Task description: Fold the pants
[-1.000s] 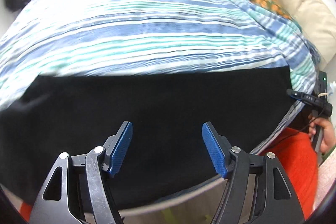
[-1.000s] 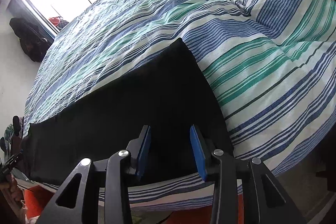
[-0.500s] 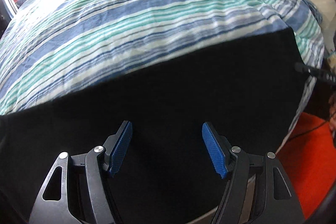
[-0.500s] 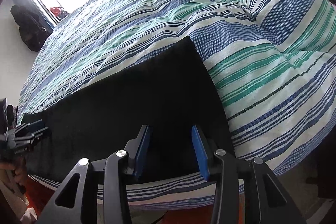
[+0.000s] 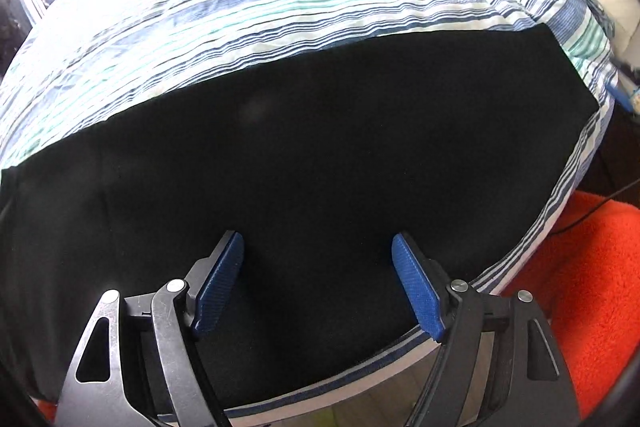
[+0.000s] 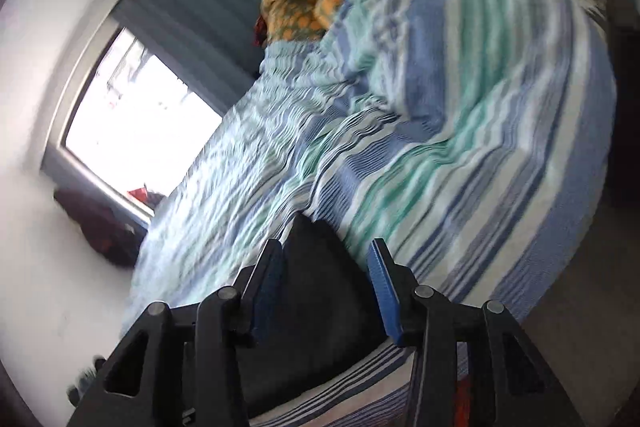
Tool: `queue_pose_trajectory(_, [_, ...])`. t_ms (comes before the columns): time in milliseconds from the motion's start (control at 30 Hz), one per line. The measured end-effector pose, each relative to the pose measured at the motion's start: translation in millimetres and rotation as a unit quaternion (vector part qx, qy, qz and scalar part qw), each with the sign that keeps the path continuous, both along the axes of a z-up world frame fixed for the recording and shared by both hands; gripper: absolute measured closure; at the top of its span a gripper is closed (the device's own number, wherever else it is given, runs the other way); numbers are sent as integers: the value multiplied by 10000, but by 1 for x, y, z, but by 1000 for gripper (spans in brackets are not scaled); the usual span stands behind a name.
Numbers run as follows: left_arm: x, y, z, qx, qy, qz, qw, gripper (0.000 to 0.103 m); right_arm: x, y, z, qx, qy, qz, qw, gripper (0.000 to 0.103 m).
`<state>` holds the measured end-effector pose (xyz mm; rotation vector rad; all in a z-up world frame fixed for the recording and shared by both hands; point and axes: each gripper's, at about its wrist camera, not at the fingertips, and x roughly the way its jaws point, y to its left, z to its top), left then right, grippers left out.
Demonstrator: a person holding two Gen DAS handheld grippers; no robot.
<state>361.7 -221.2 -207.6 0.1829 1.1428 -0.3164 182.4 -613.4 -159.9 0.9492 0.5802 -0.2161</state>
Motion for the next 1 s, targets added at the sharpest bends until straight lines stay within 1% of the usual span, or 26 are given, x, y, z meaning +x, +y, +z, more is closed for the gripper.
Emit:
queue_pose_trajectory(33, [0, 1, -1, -22, 0, 5, 10000, 25, -3, -7, -7, 248, 118, 6, 9996, 54])
queue_pose_trajectory(100, [0, 2, -1, -38, -22, 5, 10000, 25, -3, -12, -18, 717, 240, 218, 9969, 54])
queue_pose_trajectory(200, [-1, 5, -1, -49, -32, 13, 10000, 25, 2, 3, -31, 1435, 511, 693, 9859, 54])
queue_pose_trajectory(233, [-1, 5, -1, -53, -32, 22, 10000, 25, 4, 12, -34, 1579, 599, 830, 9821, 54])
queue_pose_trajectory(300, [-1, 4, -2, -50, -43, 41, 10000, 25, 9, 22, -41, 1751, 705, 938, 9775, 53])
queue_pose_trajectory(333, [-1, 4, -2, -41, -51, 45, 10000, 25, 14, 26, -44, 1755, 805, 945, 9766, 53])
queue_pose_trajectory(433, [-2, 4, -2, -48, -52, 40, 10000, 25, 34, 32, -51, 1545, 1007, 972, 9780, 52])
queue_pose_trajectory(500, [-1, 4, -2, -66, -46, 36, 10000, 25, 46, 36, -55, 1414, 1204, 960, 9779, 50])
queue_pose_trajectory(567, [-2, 4, -3, -65, -62, 44, 10000, 25, 52, 40, -58, 1365, 1177, 1014, 9784, 48])
queue_pose_trajectory(633, [-3, 4, -4, -58, -101, 56, 9999, 25, 54, 42, -60, 1248, 1224, 1012, 9794, 50])
queue_pose_trajectory(667, [-3, 3, -4, -55, -123, 63, 9999, 25, 54, 42, -62, 1285, 1175, 972, 9799, 63])
queue_pose_trajectory(700, [-4, 3, -5, -55, -138, 60, 9999, 24, 52, 37, -63, 1357, 1099, 894, 9806, 92])
queue_pose_trajectory(733, [-4, 3, -5, -45, -156, 55, 9999, 24, 46, 36, -63, 1462, 918, 859, 9812, 92])
queue_pose_trajectory(767, [-5, 3, -5, -36, -174, 50, 9998, 24, 44, 37, -58, 1392, 762, 869, 9835, 93])
queue_pose_trajectory(833, [-7, 2, -6, 2, -227, 46, 9997, 24, 39, 43, -43, 1047, 485, 978, 9885, 93])
queue_pose_trajectory(867, [-9, 1, -7, 40, -272, 37, 9996, 24, 39, 46, -38, 885, 440, 1017, 9899, 93])
queue_pose_trajectory(933, [-11, -2, -8, 126, -354, 7, 9993, 20, 41, 49, -33, 732, 479, 1021, 9909, 93])
queue_pose_trajectory(1000, [-11, 0, -4, 117, -275, 8, 9996, 19, 45, 52, -26, 580, 564, 1002, 9917, 93])
